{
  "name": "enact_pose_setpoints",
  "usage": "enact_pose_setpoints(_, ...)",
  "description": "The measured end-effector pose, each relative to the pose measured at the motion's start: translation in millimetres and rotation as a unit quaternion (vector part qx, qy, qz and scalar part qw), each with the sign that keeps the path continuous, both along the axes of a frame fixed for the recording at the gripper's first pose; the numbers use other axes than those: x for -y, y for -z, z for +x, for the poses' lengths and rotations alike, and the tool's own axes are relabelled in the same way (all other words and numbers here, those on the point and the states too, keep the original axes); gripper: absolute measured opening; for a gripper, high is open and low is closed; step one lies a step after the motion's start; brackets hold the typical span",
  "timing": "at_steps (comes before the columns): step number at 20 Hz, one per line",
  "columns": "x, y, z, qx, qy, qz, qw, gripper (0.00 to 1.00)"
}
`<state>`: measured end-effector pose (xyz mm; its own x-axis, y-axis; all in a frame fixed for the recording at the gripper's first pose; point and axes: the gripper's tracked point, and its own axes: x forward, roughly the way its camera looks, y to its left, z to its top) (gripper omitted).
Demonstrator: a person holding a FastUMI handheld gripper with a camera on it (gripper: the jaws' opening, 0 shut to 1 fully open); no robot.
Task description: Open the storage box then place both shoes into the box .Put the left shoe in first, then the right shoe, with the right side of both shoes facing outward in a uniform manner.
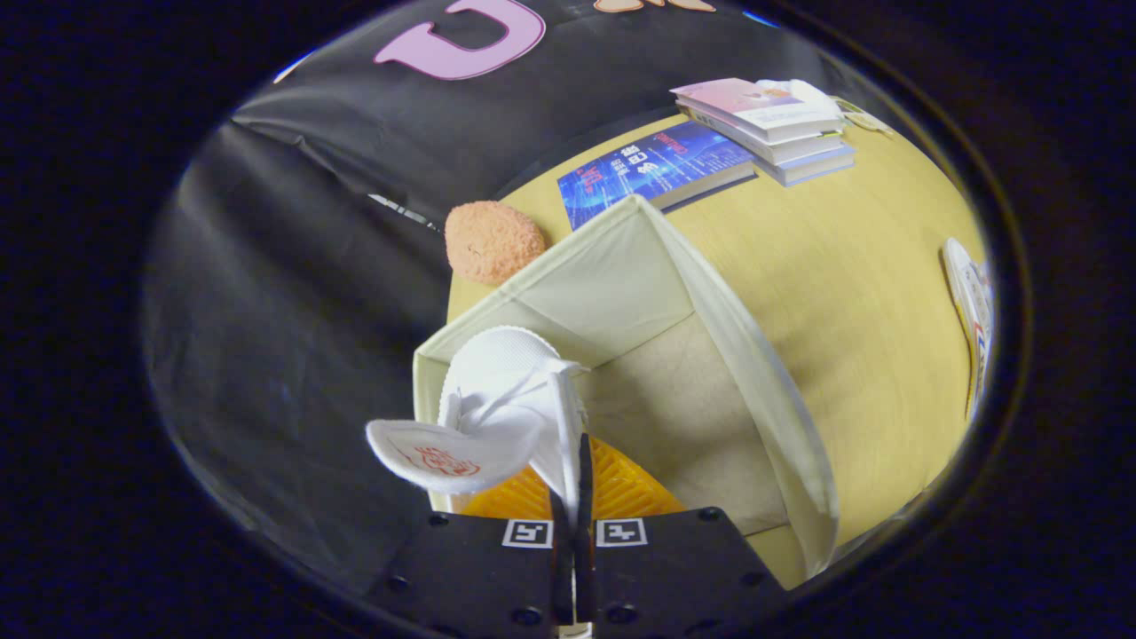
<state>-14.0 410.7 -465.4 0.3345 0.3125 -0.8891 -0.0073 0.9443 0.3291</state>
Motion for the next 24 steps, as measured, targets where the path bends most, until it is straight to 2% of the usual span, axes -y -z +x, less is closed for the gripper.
enact_pose_setpoints(3,1.3,22.7,-4.6,-0.004,-0.016,-0.035,0.999,0.06)
enact_pose_setpoints(5,-5.4,25.0,-7.7,-0.012,-0.031,-0.019,0.999,0.11)
enact_pose_setpoints(7,-8.0,18.7,-5.0,-0.009,-0.038,-0.001,0.999,0.32)
enact_pose_setpoints(10,-11.1,8.9,2.8,0.007,-0.039,0.017,0.999,1.0)
enact_pose_setpoints(13,-9.9,-8.6,-3.7,0.004,-0.057,0.042,0.997,1.0)
enact_pose_setpoints(16,-3.3,-42.8,-0.2,0.029,-0.075,0.071,0.994,0.99)
enact_pose_setpoints(20,35.0,-84.3,12.7,0.081,-0.091,0.064,0.99,0.99)
enact_pose_setpoints(24,95.9,-118.8,18.1,0.128,-0.103,0.024,0.986,0.99)
